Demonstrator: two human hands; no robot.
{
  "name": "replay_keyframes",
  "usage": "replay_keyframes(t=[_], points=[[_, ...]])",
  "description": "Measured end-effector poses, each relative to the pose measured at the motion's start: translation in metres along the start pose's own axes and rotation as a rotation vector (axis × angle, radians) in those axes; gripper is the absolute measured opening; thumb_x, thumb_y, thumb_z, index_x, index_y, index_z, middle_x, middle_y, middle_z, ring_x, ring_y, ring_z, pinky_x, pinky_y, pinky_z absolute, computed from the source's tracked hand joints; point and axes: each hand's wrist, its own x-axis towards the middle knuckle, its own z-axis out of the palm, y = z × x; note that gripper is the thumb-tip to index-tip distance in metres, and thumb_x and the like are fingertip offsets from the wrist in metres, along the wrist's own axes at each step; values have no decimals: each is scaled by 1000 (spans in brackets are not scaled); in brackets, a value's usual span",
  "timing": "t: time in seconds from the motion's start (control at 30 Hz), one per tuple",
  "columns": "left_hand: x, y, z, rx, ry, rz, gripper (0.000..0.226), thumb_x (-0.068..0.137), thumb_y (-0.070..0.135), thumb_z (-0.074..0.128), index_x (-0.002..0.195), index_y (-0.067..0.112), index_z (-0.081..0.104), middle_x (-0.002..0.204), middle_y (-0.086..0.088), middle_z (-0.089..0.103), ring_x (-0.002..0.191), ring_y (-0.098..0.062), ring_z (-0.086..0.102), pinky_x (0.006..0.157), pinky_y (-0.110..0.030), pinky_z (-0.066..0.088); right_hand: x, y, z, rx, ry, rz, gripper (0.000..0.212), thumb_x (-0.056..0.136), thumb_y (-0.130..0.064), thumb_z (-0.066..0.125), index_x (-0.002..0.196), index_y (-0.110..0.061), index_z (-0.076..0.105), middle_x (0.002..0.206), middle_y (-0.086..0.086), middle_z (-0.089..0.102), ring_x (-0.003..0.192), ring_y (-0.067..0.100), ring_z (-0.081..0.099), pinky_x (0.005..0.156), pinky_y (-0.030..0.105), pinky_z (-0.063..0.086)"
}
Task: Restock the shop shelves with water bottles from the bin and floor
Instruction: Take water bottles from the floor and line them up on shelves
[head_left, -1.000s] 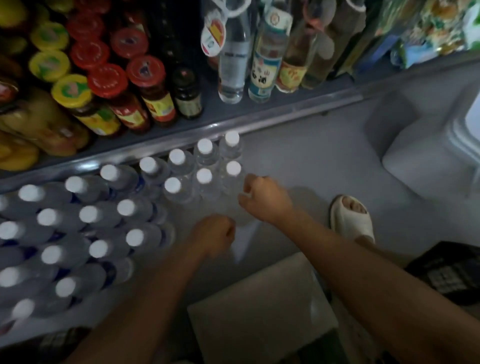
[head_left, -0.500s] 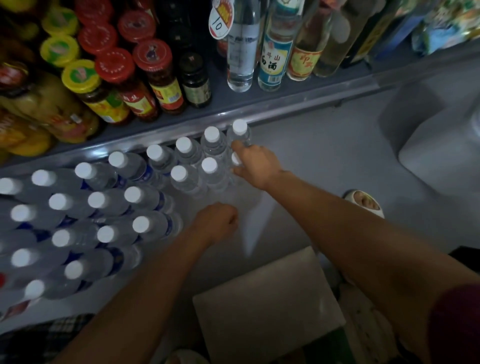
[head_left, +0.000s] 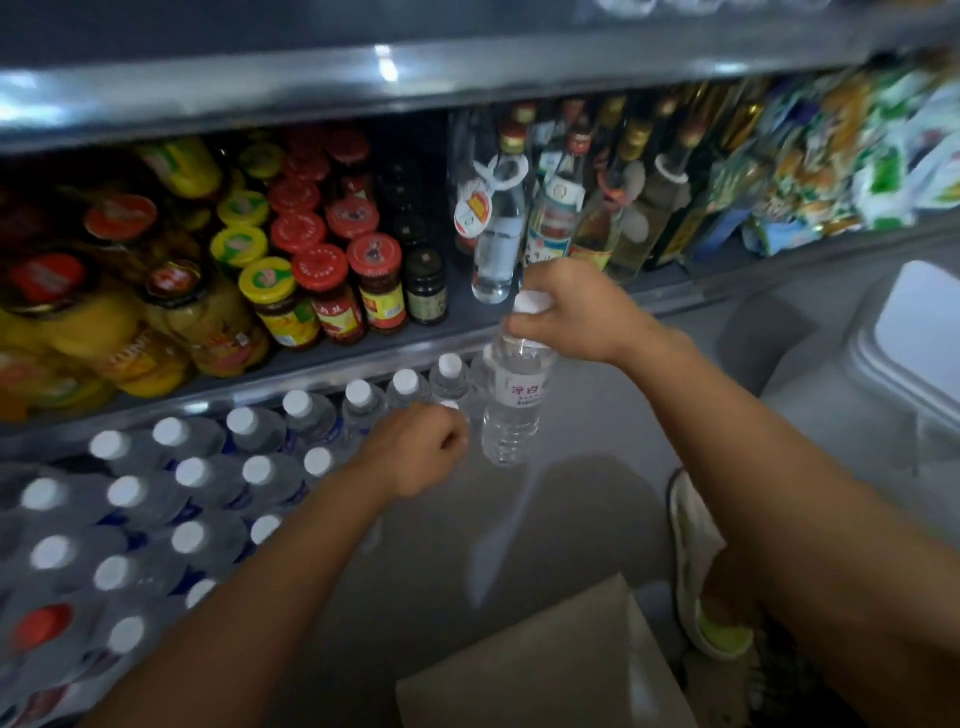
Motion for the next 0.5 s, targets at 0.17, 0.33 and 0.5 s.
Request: replay_keyframes(t=[0.17, 0.33, 0.5], points=[[-13, 14, -80, 22, 217, 70, 15, 89, 21, 55, 77, 23, 63, 67, 7, 59, 72, -18, 59, 63, -33, 47, 5, -51, -74, 9, 115, -65, 36, 80, -30, 70, 68, 0, 56, 67, 11, 59, 65, 21, 55, 58, 28, 42], [-24, 24, -157, 81, 385, 111, 14, 89, 25, 57, 76, 28, 63, 57, 15, 48, 65, -12, 52, 63, -30, 46, 16, -94, -127, -29, 262, -113, 41, 80, -30, 70, 68, 6, 54, 66, 21, 54, 57, 19, 41, 50, 31, 28], [-27, 42, -221, 132, 505, 142, 12, 88, 26, 56, 84, 25, 67, 79, 7, 68, 79, -18, 63, 74, -36, 52, 39, -123, -175, 17, 496, -130, 38, 77, -31, 70, 72, 5, 58, 68, 19, 57, 61, 21, 46, 53, 33, 32]])
